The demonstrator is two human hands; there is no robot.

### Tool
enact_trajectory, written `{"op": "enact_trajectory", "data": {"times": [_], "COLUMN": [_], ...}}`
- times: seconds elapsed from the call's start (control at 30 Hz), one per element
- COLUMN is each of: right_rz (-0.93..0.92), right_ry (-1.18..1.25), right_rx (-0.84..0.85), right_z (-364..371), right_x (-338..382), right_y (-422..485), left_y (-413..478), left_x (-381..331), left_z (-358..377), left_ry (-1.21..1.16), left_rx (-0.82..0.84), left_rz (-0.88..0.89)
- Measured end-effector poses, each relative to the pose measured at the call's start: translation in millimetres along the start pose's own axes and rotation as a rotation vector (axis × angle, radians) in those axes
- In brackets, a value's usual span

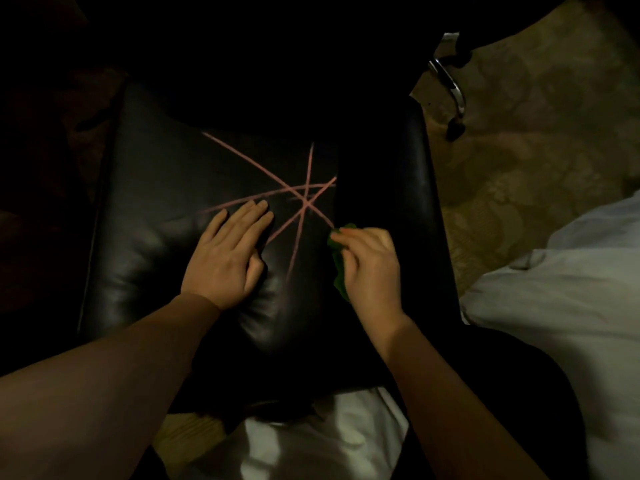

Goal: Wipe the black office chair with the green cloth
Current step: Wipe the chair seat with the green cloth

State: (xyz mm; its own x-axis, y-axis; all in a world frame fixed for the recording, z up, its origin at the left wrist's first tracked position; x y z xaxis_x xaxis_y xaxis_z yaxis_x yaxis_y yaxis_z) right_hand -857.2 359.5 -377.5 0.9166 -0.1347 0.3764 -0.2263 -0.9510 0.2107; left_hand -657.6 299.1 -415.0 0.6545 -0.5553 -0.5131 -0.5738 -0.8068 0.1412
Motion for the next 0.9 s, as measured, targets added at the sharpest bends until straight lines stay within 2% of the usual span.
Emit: {"op": "enact_trajectory", "data": {"times": [0.47, 0.63, 0.9], "right_rz": [0.061, 0.057, 0.137], "right_ry": [-0.04, -0.124, -0.106], "right_rx": [0.016, 0.026, 0.029], "right_z": [35.2, 47.1, 57.1], "right_x": [-14.7, -16.7, -15.9], "right_y": [143.6, 184.9, 207.8], "left_y": [0.9, 0.6, 1.0], "left_x": [3.7, 4.9, 3.0], "left_z": [2.9, 3.5, 2.5], "left_ry": [0.033, 0.039, 0.04], "left_rx": [0.023, 0.027, 0.017], "left_rz": [-0.008, -0.009, -0.002]}}
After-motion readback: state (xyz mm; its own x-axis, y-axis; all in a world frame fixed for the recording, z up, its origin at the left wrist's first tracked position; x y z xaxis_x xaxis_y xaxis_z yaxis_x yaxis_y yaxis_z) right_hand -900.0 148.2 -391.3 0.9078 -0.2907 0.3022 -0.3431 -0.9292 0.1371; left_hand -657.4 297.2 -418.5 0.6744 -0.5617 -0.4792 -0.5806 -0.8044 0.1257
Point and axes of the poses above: each hand's wrist, its own y-axis towards the middle knuckle, its own z-axis out of the palm, x = y × z, the point moved 4 cm from there along y, towards the middle knuckle, and after that the axes turned 12 degrees about -y, right-handed, at the moved point
